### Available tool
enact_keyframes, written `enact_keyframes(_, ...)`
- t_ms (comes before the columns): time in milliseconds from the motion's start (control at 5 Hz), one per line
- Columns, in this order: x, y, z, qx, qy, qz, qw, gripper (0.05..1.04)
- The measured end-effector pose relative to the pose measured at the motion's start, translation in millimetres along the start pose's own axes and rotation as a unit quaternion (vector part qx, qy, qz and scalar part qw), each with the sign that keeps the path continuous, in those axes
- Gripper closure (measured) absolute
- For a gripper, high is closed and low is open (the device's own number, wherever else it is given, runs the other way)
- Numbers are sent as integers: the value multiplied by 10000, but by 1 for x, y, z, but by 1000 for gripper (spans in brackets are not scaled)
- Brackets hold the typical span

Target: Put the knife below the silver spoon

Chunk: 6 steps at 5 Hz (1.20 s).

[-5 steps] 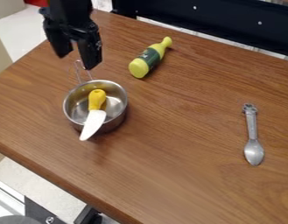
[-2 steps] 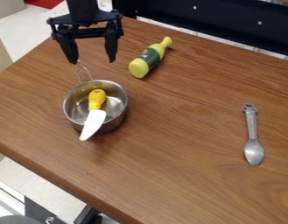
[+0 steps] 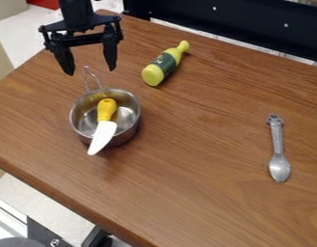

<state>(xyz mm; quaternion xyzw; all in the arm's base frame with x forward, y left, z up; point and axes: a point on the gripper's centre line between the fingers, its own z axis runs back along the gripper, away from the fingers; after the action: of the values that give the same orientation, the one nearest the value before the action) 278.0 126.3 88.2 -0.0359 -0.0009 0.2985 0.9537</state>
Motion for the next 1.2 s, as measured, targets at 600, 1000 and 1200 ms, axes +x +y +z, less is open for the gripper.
enact_keyframes(600,-21,2,-28,128,166,120,9997,84)
enact_keyframes(1000,-36,-4,-41,146,46,169,9997,84)
enact_keyframes(1200,-38,-4,-46,180,-60,182,9997,84)
